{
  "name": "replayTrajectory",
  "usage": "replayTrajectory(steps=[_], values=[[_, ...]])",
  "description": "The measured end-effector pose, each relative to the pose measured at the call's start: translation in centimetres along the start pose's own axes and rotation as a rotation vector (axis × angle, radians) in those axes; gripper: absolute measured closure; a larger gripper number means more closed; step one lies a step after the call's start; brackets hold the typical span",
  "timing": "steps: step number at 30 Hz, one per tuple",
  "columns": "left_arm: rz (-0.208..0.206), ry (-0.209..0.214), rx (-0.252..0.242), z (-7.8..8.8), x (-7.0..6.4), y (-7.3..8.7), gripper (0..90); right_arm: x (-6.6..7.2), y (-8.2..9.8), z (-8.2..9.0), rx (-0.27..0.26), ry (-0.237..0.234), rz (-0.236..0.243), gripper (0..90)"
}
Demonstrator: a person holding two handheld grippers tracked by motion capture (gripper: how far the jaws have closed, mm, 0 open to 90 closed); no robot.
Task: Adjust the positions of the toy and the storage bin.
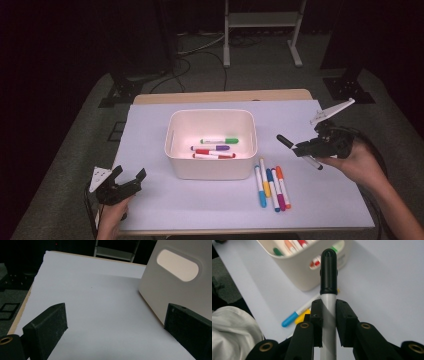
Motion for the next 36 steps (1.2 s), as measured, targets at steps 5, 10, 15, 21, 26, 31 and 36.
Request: replayTrajectory(steps=[5,10,15,21,26,31,36], values=[[0.001,0.001,0.0,0.0,0.0,0.0,3.3,1.7,-2.7,1.0,-0.009,-0.033,0.051,75.7],[0.002,0.001,-0.001,0.0,0.0,0.0,3.2,3.6,-5.5,1.1,-0.009,-0.068,0.114,75.7],[0.004,0.002,-0.003,0.0,0.0,0.0,3.3,5.4,-7.5,0.4,0.009,-0.096,0.16,75.7],[0.008,0.001,-0.007,0.0,0.1,-0.1,3.3,7.5,-9.7,-1.5,0.04,-0.129,0.224,75.7],[0.005,0.003,-0.008,0.0,0.1,-0.1,3.3,8.7,-11.0,-3.1,0.07,-0.152,0.257,75.7],[0.005,0.006,-0.007,0.0,0.0,-0.1,3.3,9.5,-11.9,-4.3,0.087,-0.169,0.275,75.7],[0.001,0.01,-0.006,-0.1,-0.1,-0.1,3.2,10.1,-12.8,-5.5,0.094,-0.188,0.29,75.7]])
Point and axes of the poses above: each handheld gripper's, and its own axes: z roughly backward along the jaws, y roughly out of its underside, x roughly to its left, the point moved 8 cm from there along -z, roughly forward along the jaws, and after that the axes turned 3 degrees about -z, right-handed, at the moved point
